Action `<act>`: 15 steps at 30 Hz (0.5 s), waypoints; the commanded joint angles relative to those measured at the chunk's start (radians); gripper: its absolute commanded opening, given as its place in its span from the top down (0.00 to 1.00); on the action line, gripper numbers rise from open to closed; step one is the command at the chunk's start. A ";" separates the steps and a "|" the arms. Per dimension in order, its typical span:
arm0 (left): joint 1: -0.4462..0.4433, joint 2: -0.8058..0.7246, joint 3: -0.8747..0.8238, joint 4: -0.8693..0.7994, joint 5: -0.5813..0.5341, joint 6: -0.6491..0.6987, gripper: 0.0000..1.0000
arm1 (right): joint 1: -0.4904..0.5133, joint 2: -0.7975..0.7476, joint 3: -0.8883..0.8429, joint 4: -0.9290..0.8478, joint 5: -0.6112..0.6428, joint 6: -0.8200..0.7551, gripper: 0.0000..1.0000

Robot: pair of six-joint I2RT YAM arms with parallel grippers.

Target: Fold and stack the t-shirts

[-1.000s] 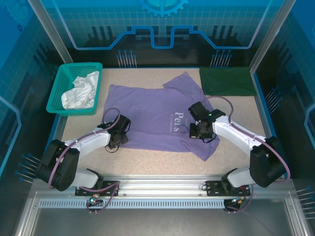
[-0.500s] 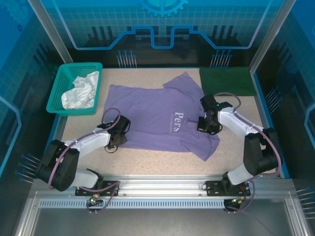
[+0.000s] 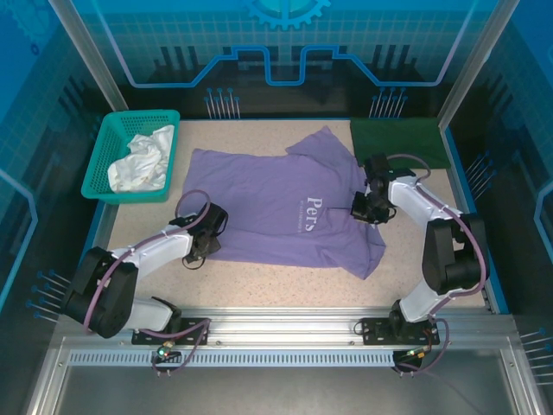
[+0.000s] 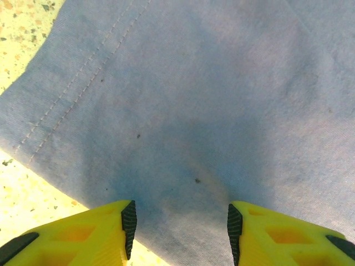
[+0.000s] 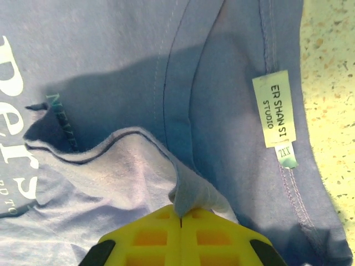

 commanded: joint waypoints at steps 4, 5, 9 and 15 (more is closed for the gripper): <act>0.021 -0.016 0.001 -0.056 -0.040 -0.041 0.50 | -0.023 0.059 0.060 -0.044 0.018 -0.035 0.99; 0.023 -0.016 0.001 -0.058 -0.040 -0.044 0.50 | -0.028 0.063 0.062 -0.045 0.024 -0.037 0.99; 0.034 -0.013 -0.001 -0.058 -0.035 -0.047 0.49 | -0.049 0.076 0.077 -0.044 0.017 -0.043 0.97; 0.038 -0.010 -0.001 -0.057 -0.030 -0.048 0.49 | -0.050 0.107 0.146 -0.060 0.009 -0.050 0.95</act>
